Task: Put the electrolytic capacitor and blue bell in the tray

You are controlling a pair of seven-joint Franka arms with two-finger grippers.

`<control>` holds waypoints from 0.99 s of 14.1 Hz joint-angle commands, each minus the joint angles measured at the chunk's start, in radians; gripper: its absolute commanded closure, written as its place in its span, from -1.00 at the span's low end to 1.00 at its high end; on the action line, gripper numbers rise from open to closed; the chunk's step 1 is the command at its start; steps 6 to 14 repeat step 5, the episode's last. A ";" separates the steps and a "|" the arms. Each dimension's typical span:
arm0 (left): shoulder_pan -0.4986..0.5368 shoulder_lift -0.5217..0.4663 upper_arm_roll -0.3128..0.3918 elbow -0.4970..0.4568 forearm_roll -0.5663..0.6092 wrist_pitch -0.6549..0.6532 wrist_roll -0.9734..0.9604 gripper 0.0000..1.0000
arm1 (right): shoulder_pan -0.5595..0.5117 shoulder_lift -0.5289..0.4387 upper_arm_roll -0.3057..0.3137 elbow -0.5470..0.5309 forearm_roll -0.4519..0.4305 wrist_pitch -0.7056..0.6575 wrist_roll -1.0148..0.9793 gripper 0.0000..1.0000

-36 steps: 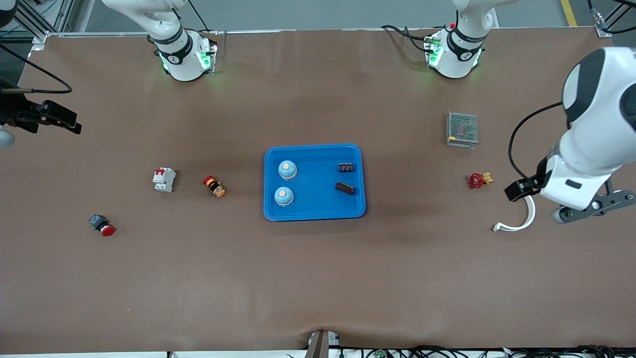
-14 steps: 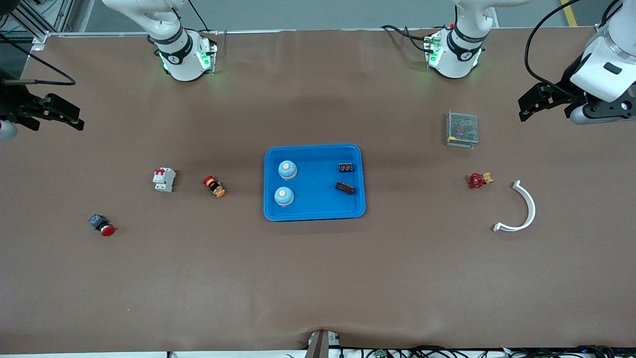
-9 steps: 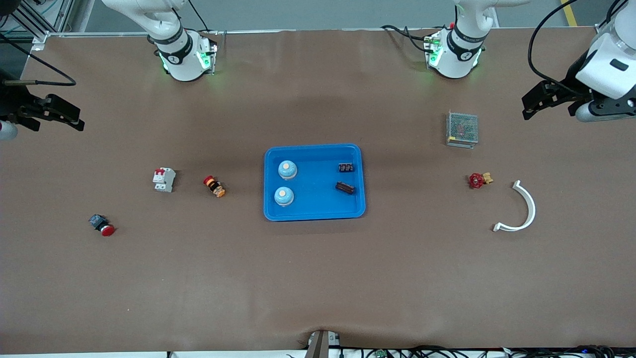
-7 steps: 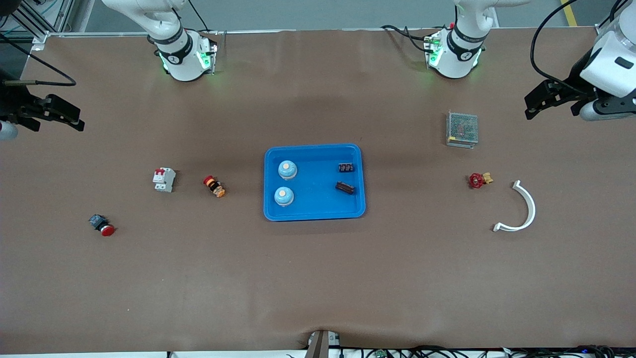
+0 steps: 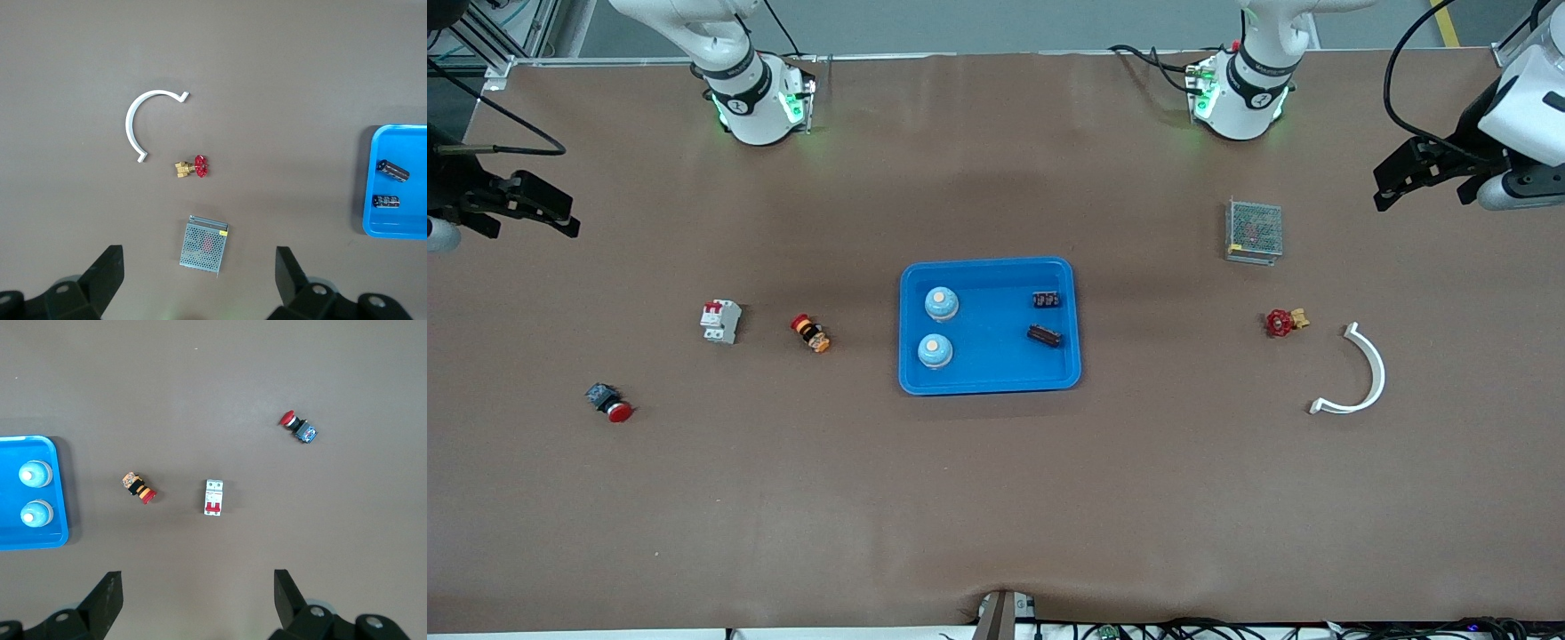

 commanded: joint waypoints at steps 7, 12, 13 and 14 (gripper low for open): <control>-0.001 0.017 0.002 0.037 0.001 -0.025 0.019 -1.00 | 0.037 -0.018 -0.011 -0.025 0.015 0.018 0.012 -1.00; -0.001 0.017 0.002 0.037 0.001 -0.025 0.019 -1.00 | 0.037 -0.018 -0.011 -0.025 0.015 0.018 0.012 -1.00; -0.001 0.017 0.002 0.037 0.001 -0.025 0.019 -1.00 | 0.037 -0.018 -0.011 -0.025 0.015 0.018 0.012 -1.00; -0.001 0.017 0.002 0.037 0.001 -0.025 0.019 -1.00 | 0.037 -0.018 -0.011 -0.025 0.015 0.018 0.012 -1.00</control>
